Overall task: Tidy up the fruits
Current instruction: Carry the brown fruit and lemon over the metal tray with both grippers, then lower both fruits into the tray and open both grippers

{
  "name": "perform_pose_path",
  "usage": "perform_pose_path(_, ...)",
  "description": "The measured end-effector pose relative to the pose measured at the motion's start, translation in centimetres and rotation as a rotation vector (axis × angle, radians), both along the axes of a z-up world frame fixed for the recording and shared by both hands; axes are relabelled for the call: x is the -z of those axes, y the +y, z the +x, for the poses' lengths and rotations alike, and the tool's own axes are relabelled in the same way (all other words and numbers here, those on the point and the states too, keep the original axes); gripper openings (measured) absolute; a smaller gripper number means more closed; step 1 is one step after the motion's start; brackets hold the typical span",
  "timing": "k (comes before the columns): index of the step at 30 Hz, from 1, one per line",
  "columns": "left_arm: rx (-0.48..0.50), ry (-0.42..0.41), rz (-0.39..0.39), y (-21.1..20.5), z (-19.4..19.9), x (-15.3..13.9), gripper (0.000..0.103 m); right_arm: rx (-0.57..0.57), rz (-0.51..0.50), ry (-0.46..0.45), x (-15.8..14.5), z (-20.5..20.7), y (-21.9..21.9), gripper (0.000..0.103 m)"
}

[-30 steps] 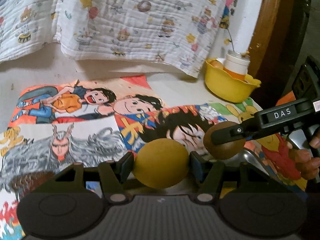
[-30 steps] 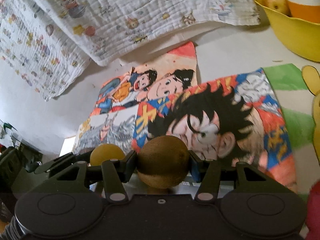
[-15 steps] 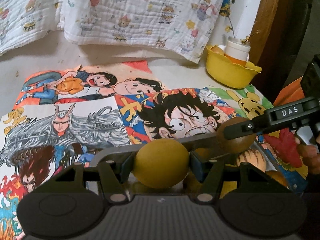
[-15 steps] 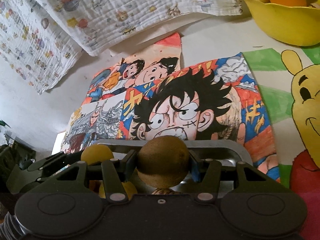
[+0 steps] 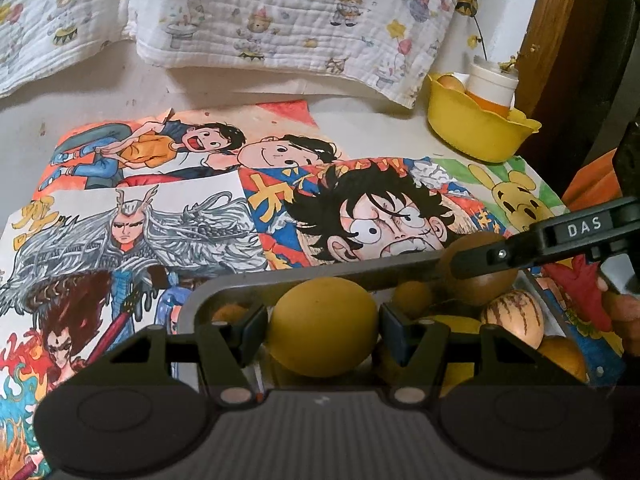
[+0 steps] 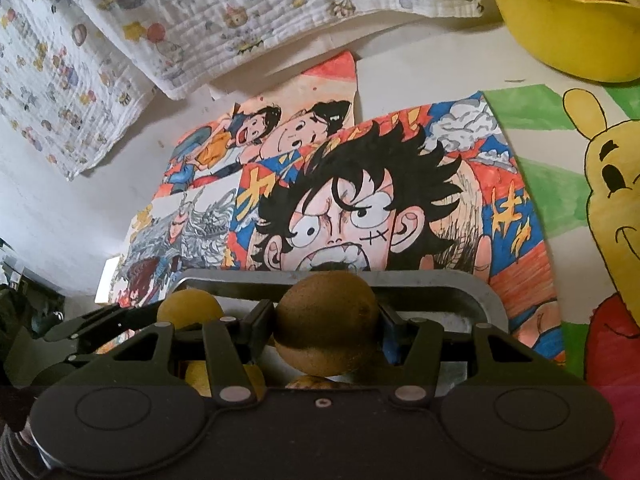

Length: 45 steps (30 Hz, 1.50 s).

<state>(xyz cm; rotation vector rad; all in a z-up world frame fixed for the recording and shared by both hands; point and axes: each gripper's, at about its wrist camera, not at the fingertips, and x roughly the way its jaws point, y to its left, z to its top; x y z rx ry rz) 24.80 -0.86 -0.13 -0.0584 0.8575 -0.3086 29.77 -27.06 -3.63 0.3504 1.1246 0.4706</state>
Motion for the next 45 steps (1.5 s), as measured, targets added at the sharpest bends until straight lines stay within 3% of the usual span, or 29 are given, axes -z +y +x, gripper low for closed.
perform_pose_path(30,0.002,0.01,0.022,-0.1,0.0,0.0,0.067,0.0,-0.047,-0.002,0.1,-0.4,0.2,0.059)
perform_pose_path(45,-0.002,-0.011,0.029,-0.3,-0.4,-0.9,0.082,0.019,-0.036,-0.017,-0.4,-0.7,-0.2,0.07)
